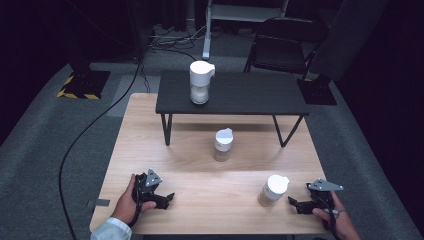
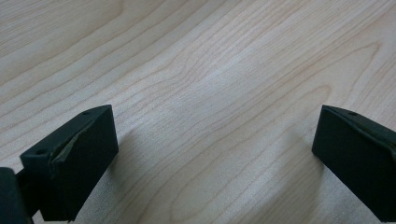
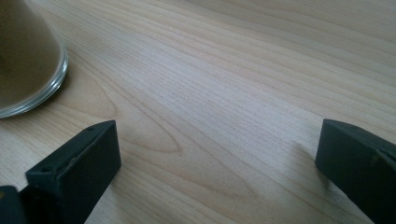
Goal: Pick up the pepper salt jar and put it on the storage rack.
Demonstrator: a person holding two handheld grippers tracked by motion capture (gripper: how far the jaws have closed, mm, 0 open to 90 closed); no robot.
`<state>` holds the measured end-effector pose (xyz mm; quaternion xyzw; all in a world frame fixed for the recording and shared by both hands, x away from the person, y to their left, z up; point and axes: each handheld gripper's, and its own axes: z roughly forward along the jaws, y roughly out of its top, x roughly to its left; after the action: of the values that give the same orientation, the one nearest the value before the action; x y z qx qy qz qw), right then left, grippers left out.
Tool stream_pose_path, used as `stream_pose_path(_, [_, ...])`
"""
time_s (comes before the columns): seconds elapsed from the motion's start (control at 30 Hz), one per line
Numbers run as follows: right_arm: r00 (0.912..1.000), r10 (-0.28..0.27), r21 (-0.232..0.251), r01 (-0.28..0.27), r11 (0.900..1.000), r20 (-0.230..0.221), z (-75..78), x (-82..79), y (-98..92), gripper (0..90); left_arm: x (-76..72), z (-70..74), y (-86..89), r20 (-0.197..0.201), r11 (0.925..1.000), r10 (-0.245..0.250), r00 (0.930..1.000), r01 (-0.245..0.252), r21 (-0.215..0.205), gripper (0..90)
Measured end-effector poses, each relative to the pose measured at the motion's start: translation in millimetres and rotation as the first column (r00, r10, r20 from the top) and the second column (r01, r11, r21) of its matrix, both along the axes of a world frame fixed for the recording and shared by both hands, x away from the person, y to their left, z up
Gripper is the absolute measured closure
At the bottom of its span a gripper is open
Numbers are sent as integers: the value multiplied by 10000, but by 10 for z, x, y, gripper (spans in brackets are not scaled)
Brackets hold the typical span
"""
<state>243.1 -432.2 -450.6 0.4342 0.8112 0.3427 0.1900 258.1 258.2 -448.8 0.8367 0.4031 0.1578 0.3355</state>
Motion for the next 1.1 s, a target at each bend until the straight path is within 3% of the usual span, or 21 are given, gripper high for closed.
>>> stream_pose_path(0.23, [9999, 99, -38, -98, 9999, 73, 0, -25, -1, 13, -1, -1, 0, 3, 10000, 6, 10000, -6, -13, 0])
stream_pose_path(0.33, [9997, 37, 260, -43, 9997, 241, 0, -90, -42, 15, -1, -2, 0, 4, 10000, 8, 10000, -8, -13, 0])
stream_pose_path(0.53, [9957, -163, 800, 90, 9968, 915, 149, -285, -79, 15, -1, -1, 0, 4, 10000, 5, 10000, -5, -10, 0])
stream_pose_path(0.67, [9884, 43, 970, -192, 9951, 1518, 314, -388, -42, 15, -1, -1, 0, 1, 10000, 9, 10000, -9, -11, 0])
stream_pose_path(1.1, [9765, 491, 1244, -765, 9893, 2099, 533, -461, 53, 15, -1, -1, 0, 3, 10000, 9, 10000, -9, -13, 0])
